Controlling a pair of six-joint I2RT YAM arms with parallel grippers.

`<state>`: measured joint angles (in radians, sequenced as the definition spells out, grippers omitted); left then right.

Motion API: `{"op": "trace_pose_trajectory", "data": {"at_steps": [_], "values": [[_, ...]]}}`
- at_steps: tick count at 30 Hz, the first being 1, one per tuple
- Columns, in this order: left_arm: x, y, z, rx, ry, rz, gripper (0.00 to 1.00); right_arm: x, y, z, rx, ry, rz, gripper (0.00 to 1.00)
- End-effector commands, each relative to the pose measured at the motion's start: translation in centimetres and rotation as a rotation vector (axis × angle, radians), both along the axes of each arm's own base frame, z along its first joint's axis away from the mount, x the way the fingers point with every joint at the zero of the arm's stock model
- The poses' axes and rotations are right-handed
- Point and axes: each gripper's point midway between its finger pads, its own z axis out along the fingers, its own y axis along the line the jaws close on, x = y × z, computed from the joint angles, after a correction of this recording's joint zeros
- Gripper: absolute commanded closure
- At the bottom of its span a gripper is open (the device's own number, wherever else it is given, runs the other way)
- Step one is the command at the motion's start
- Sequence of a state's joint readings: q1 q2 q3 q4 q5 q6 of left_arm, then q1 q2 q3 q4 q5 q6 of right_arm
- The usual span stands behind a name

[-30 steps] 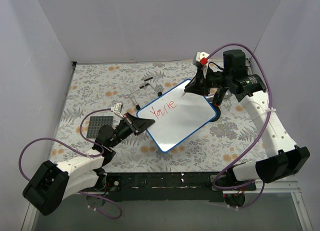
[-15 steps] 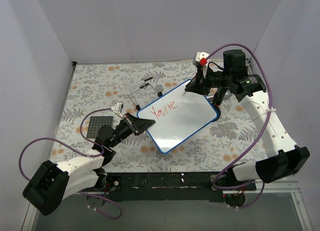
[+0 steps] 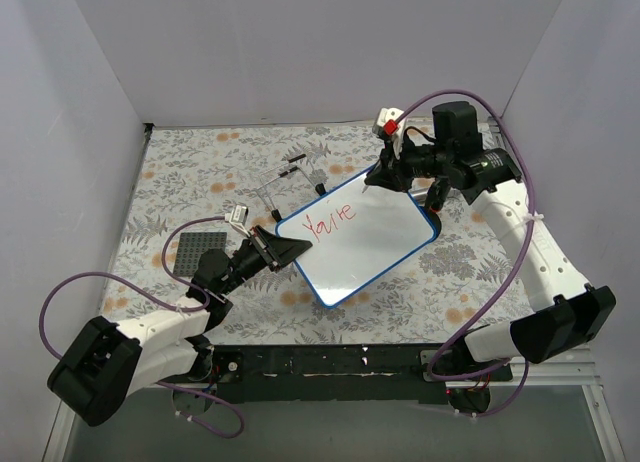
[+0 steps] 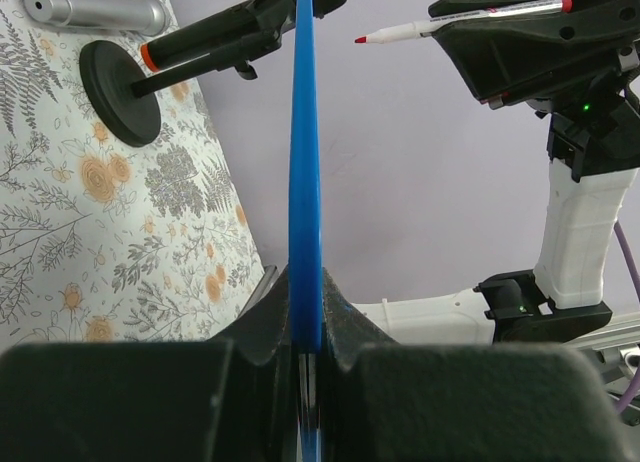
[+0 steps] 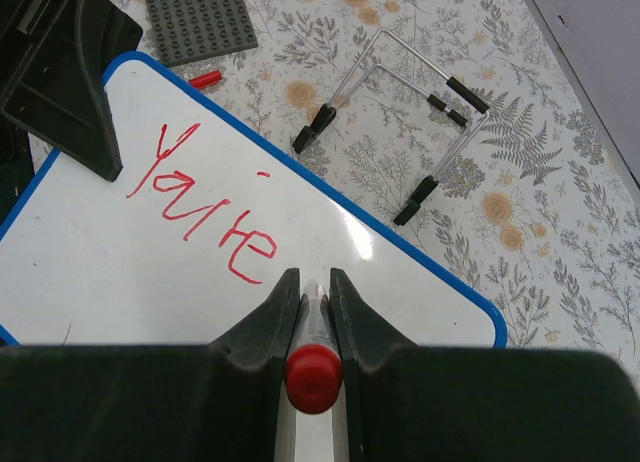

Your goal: Write a sentence on the whiteboard

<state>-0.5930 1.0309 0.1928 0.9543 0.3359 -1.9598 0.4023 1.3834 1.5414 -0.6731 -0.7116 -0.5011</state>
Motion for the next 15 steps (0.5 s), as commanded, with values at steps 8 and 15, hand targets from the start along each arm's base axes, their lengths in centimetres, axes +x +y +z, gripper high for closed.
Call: {"op": "trace_pose_trajectory", "data": {"at_steps": [8, 15], "values": [[-0.2, -0.1, 5.6, -0.113, -0.144, -0.015, 1.00, 1.2, 0.1, -1.1, -0.029, -0.012, -0.047, 0.99], [-0.2, -0.2, 5.7, -0.114, -0.145, -0.017, 1.00, 0.9, 0.1, -1.3, -0.035, -0.011, -0.027, 0.99]]}}
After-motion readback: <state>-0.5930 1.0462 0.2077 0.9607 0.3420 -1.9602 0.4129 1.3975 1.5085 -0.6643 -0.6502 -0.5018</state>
